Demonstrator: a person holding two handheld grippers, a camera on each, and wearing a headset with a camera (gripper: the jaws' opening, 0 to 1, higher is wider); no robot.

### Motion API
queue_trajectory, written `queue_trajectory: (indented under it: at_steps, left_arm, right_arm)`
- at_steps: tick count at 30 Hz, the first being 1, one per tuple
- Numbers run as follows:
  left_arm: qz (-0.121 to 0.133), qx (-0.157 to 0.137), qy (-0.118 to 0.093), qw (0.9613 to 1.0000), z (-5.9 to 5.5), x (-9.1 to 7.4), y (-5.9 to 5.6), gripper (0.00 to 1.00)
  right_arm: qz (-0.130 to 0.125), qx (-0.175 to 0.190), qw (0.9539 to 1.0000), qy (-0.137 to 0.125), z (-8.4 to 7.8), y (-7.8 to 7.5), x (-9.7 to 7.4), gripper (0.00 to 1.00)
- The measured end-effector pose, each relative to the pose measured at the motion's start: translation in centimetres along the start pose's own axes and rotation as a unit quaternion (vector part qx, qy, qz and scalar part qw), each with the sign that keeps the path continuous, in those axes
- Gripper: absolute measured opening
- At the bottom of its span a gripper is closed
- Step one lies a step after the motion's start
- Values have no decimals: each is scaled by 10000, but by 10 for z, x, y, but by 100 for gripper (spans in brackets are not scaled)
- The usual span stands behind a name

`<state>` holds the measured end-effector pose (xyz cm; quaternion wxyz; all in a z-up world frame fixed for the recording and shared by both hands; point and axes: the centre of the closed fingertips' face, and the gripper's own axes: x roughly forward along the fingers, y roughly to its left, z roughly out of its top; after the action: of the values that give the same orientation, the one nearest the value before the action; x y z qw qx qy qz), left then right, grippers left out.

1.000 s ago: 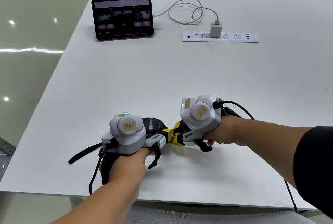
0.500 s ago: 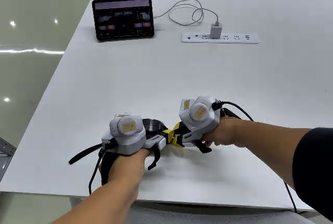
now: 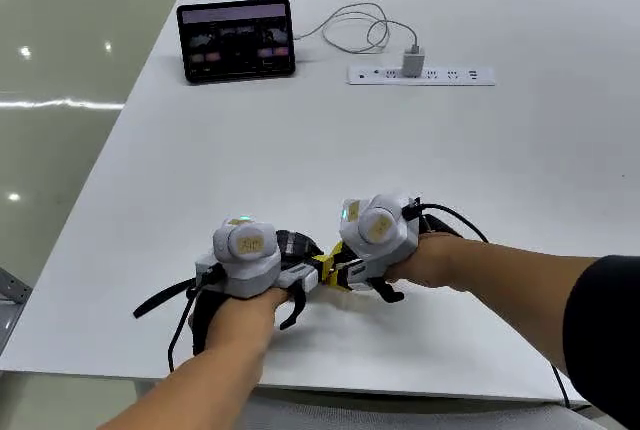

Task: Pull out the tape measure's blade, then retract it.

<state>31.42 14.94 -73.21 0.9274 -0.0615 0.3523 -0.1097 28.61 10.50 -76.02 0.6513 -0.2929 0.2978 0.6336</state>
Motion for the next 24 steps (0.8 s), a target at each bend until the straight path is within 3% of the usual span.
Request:
queue_trajectory:
  at_steps: [5,9,11,14,16,17,18,21,23,24]
  left_arm:
    - [-290,56,151,9994,-1,-3,-2,65]
    - [-418,99,151,9990,0,-6,-2,78]
    - [-461,114,146,9988,2,-8,-1,82]
    - [-559,207,126,9981,7,-11,-4,100]
    - [-728,293,221,9967,6,-13,-7,100]
    - [-996,333,154,9943,7,-14,-13,100]
    - [-1070,346,115,9936,8,-14,-14,100]
    - [-1157,519,258,9916,3,-17,-14,100]
    - [-1295,591,106,9898,7,-20,-15,100]
    - [-1296,896,-182,9873,15,-20,-15,100]
  right_arm:
    - [-89,1,9999,-66,2,1,-8,22]
    - [-127,41,9999,-99,1,1,-14,25]
    - [-172,238,9994,-167,1,2,-19,26]
    - [-213,359,9988,-265,0,2,-24,30]
    - [-249,406,9985,-282,-2,3,-28,31]
    - [-281,431,9983,-287,-4,2,-30,32]
    - [-301,448,9981,-296,-4,2,-31,33]
    - [-354,482,9975,-372,-1,2,-38,37]
    - [-397,487,9972,-416,1,2,-42,38]
    - [-433,506,9967,-455,1,1,-45,39]
